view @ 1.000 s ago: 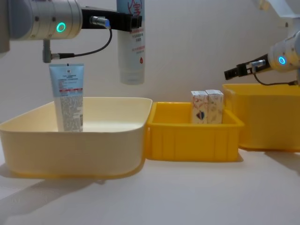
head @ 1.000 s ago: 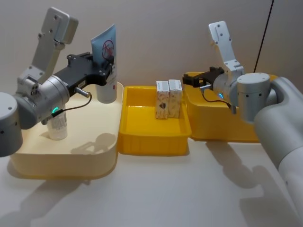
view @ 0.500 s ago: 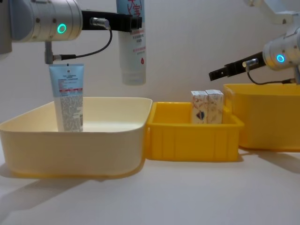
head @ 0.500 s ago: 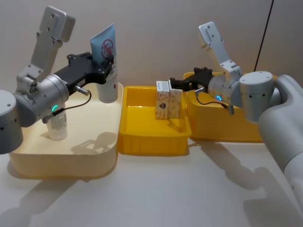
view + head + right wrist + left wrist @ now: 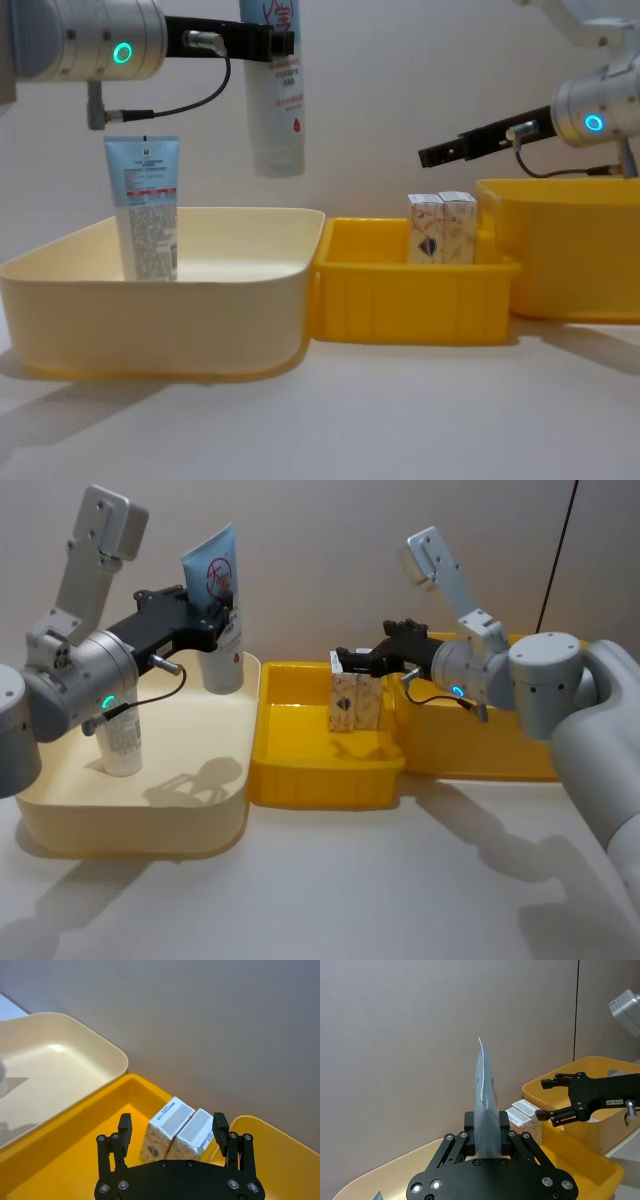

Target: Bimanual collaborative sorting of washing and personal care products

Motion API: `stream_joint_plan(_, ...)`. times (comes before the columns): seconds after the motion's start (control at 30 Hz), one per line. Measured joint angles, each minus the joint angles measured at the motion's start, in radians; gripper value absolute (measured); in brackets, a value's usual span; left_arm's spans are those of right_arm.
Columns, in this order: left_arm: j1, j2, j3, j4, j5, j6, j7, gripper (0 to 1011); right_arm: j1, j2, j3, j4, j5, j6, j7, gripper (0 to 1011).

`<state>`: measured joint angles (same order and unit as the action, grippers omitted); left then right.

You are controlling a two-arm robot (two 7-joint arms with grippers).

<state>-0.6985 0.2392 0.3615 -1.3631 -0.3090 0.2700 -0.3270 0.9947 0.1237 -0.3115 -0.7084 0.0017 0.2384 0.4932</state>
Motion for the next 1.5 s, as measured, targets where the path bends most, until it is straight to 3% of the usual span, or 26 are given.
stream_joint_plan(0.43,-0.021,-0.003,0.009,0.031,-0.008,0.010,-0.004,267,-0.008,0.034,-0.024,-0.047,0.044,-0.023,0.171,1001)
stream_joint_plan(0.83,-0.012,0.005,0.002,0.018,-0.009,0.029,0.009,267,0.007,0.054,-0.045,-0.066,0.106,-0.018,0.372,1001)
stream_joint_plan(1.23,0.001,0.010,-0.007,-0.001,-0.005,0.043,0.016,267,0.074,0.032,-0.078,0.023,0.161,-0.021,0.566,1001)
stream_joint_plan(1.5,0.005,0.011,-0.008,-0.008,-0.001,0.046,0.017,267,0.109,-0.003,-0.087,0.096,0.180,-0.045,0.602,1001)
